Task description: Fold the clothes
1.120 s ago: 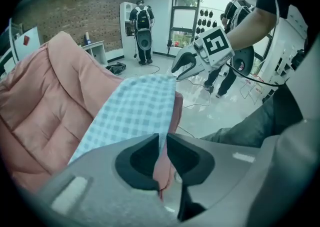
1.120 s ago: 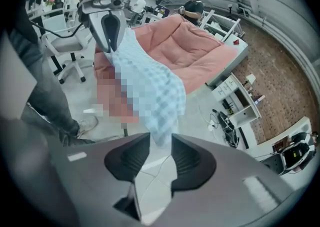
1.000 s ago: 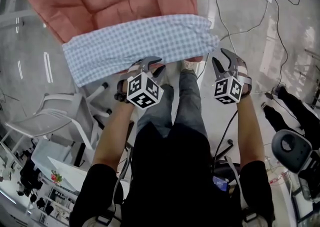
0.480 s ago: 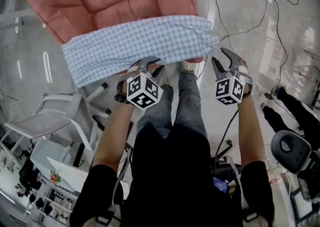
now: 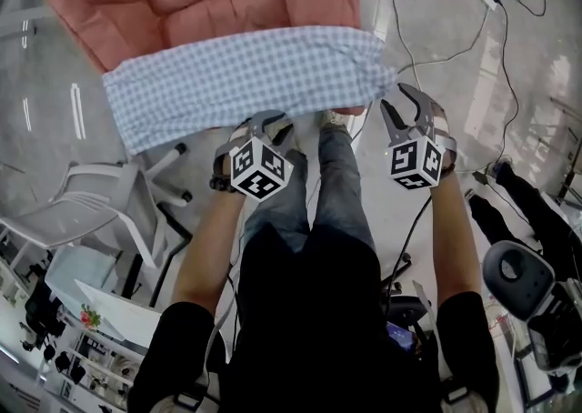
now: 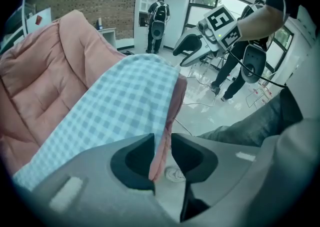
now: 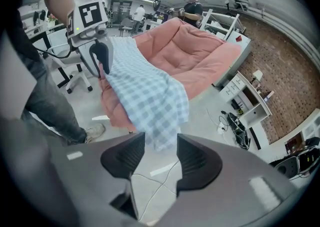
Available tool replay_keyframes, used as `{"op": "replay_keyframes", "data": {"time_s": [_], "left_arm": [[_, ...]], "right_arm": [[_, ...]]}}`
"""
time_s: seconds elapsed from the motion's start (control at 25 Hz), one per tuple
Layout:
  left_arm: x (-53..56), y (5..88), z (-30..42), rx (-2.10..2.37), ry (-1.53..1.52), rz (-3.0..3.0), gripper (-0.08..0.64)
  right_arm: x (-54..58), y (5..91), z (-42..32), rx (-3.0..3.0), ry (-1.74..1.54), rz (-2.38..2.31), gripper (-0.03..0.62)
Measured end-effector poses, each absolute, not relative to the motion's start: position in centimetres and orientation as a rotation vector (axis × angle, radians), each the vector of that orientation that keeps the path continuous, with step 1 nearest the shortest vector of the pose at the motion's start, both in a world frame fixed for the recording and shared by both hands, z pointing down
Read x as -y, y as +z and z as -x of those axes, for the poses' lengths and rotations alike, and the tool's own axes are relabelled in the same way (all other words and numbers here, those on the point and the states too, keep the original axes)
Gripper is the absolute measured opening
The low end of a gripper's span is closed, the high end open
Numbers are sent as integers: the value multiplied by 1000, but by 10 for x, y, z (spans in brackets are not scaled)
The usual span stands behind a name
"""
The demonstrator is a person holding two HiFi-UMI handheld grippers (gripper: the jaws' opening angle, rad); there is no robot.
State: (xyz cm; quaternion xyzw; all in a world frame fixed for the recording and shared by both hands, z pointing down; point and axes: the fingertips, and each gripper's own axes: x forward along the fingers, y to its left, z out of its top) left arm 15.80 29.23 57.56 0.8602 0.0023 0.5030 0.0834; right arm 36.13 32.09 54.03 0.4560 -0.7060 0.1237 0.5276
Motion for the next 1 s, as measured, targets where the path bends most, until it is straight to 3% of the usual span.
{"op": "replay_keyframes", "data": {"time_s": [0.56,1.0], "left_arm": [[-259,518,-183,74,1459,-2630,114],[-198,466,-164,406,1401,-2492,114]], "right_arm": [[-286,509,-375,1778,381,-1161,198],[-208,459,-355,1972,403,-1077,184]]}}
